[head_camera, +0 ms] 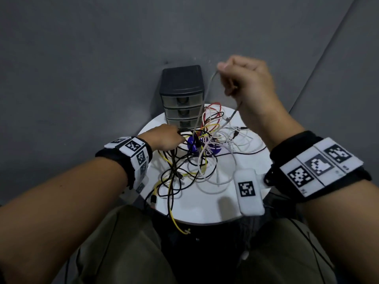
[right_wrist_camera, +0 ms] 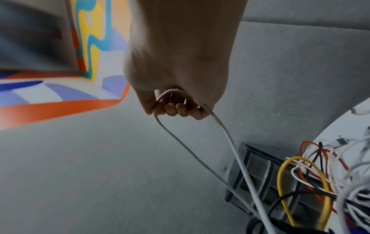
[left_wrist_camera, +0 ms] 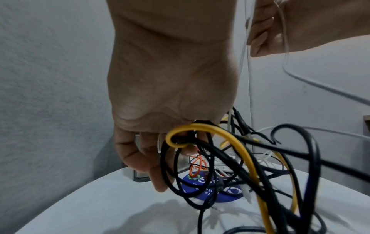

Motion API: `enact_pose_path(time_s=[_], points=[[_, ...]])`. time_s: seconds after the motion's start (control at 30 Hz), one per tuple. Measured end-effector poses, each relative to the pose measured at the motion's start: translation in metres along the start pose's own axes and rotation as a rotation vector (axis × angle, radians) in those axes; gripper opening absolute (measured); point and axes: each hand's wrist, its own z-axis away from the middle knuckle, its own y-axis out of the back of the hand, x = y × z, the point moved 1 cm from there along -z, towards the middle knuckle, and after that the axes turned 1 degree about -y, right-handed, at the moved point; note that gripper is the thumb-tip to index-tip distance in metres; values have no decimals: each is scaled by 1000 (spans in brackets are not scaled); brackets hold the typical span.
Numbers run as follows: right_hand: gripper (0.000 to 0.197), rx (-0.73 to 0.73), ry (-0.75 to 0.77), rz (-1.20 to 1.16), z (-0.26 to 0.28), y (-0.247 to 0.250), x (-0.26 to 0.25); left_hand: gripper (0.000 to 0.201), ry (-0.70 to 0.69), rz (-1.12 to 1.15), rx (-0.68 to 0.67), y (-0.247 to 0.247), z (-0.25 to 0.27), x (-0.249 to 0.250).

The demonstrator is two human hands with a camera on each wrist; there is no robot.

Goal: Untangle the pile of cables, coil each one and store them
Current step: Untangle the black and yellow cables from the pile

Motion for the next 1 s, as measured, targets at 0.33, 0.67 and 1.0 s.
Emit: enact_pose_path(time_s=[0.33, 0.67, 1.0], points=[[29, 475, -95, -278, -2, 54, 12, 13, -23, 22, 115, -5, -1, -10], [37, 223, -150, -694, -17, 20, -17, 10, -280, -52, 40, -15, -3, -1], [31, 196, -280, -108, -12, 23, -5, 20, -56, -45, 44, -21, -4, -12]])
